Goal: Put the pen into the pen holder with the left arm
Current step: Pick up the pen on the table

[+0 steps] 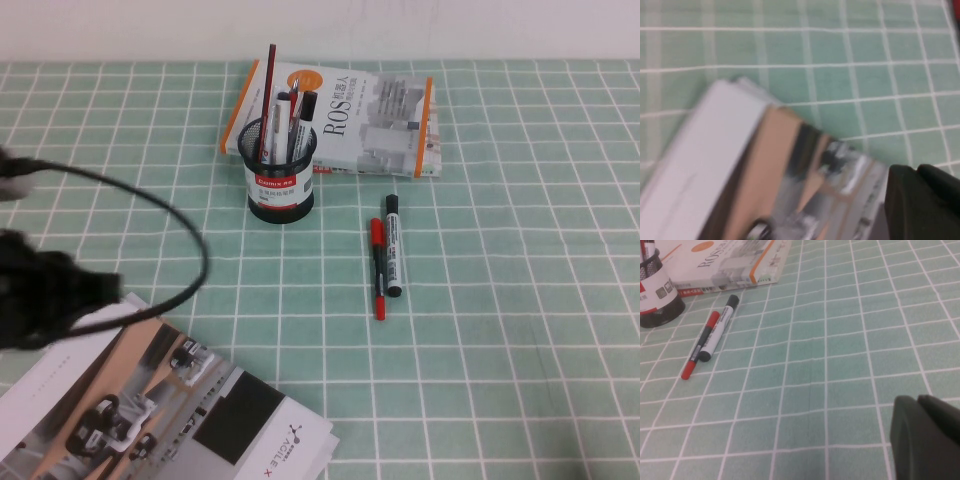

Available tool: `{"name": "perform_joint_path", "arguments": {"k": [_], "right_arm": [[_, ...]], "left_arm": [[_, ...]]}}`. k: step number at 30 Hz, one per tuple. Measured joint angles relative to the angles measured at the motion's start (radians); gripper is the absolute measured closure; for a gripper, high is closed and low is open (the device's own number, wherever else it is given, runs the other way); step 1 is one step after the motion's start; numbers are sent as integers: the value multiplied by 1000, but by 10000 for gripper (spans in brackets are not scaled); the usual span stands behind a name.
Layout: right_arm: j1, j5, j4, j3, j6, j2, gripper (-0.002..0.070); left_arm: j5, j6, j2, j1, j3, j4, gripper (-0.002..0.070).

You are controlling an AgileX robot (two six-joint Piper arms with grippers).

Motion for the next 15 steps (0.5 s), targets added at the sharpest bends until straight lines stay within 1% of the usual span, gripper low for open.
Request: {"name": "perform_joint_path", "arguments": {"k": [5, 8, 12, 15], "right_arm": [[0, 0, 0, 0, 0, 0, 696], [0, 0, 0, 0, 0, 0, 696], [0, 0, 0, 0, 0, 0, 696], [0, 0, 0, 0, 0, 0, 696]], "left_arm": [[-48, 2, 200, -160, -115, 23, 678], [-58, -45, 316, -254, -204, 66, 678], [-34, -121, 474, -334, -349, 113, 678], [22, -161, 591, -384, -476, 130, 678]]}}
